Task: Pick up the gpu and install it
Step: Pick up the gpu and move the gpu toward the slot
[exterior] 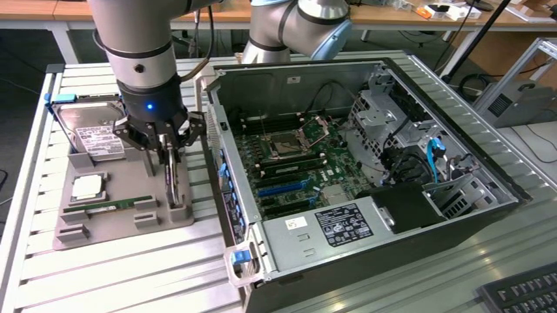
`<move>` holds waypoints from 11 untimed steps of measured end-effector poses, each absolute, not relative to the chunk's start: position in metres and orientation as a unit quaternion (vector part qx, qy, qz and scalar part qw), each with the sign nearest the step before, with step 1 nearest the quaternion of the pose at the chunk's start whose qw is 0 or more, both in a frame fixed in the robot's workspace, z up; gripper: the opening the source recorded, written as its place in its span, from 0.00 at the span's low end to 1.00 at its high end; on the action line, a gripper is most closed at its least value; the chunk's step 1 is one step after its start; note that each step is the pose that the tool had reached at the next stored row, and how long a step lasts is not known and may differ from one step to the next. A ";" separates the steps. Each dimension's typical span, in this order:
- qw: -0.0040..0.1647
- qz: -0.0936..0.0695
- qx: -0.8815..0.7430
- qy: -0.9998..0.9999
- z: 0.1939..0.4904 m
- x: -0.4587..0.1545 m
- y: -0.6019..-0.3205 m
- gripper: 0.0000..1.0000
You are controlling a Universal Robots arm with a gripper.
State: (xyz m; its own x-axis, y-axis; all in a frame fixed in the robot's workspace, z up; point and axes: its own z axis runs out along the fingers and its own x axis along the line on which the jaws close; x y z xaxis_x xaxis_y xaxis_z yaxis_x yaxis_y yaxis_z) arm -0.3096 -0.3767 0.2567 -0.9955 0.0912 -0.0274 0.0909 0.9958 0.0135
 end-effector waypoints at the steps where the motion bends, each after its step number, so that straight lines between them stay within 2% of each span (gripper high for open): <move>1: 0.014 0.006 0.046 0.999 0.257 -0.310 -0.377 0.30; 11: 0.014 0.007 0.046 0.999 0.262 -0.310 -0.377 0.30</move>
